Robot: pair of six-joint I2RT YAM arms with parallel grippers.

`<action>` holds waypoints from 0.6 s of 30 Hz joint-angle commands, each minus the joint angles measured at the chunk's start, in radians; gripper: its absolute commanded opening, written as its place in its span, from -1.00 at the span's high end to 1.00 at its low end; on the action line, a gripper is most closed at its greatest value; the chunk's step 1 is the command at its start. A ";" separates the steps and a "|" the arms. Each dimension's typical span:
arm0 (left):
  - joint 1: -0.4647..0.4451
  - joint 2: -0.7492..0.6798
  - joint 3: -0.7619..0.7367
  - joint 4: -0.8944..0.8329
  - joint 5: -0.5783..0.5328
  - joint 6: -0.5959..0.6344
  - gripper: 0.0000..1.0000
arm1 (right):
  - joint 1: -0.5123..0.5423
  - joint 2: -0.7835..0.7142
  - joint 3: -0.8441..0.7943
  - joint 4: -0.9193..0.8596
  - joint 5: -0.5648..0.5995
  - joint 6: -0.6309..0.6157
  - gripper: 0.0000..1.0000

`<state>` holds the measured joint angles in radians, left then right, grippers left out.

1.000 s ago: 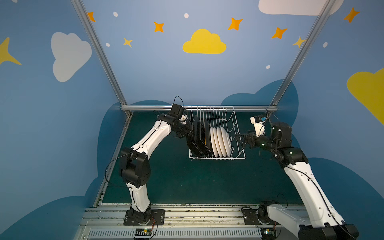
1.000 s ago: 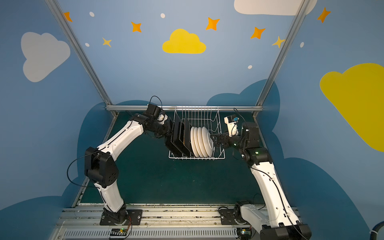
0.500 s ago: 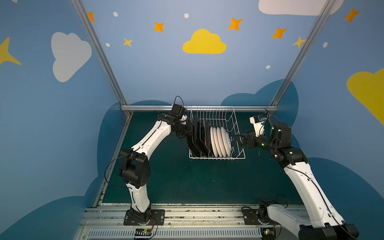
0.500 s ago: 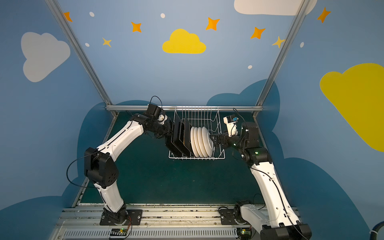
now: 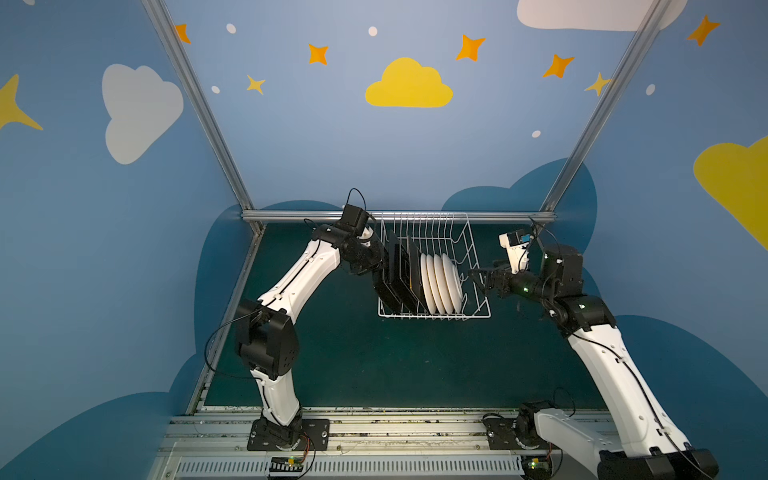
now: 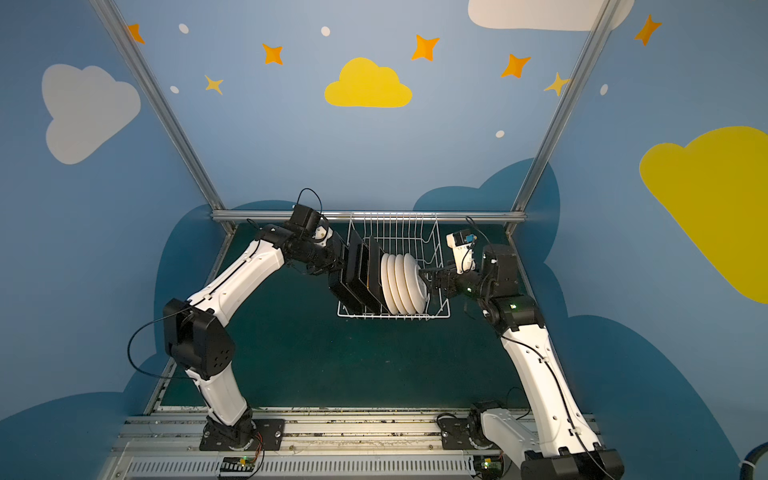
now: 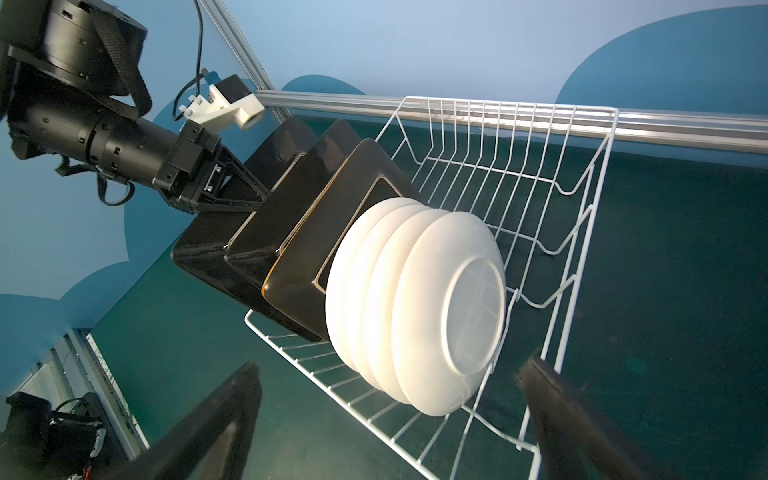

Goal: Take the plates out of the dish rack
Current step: 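Close the left gripper on the flowered square plate's edge while the right gripper waits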

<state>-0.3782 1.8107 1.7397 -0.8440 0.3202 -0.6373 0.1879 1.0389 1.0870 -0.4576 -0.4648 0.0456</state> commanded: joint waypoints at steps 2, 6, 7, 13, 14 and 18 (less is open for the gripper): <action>0.012 -0.106 0.041 0.027 -0.010 -0.012 0.94 | 0.005 -0.016 -0.009 0.022 0.000 0.002 -0.96; 0.017 -0.126 0.044 0.025 -0.026 -0.011 0.94 | 0.005 -0.016 -0.007 0.019 -0.001 0.003 -0.96; 0.018 -0.130 0.043 0.026 -0.032 -0.010 0.94 | 0.006 -0.016 -0.007 0.019 -0.001 0.003 -0.96; 0.035 -0.182 0.011 0.057 -0.047 -0.016 0.94 | 0.007 -0.021 -0.006 0.024 0.001 0.009 -0.96; 0.041 -0.191 0.007 0.061 -0.049 -0.016 0.94 | 0.007 -0.022 -0.008 0.030 0.005 0.012 -0.96; 0.063 -0.214 0.000 0.069 -0.040 -0.017 0.94 | 0.007 -0.022 -0.010 0.054 0.002 0.024 -0.96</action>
<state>-0.3424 1.6650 1.7275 -0.8612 0.2844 -0.6556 0.1898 1.0340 1.0863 -0.4389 -0.4641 0.0547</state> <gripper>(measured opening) 0.127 0.981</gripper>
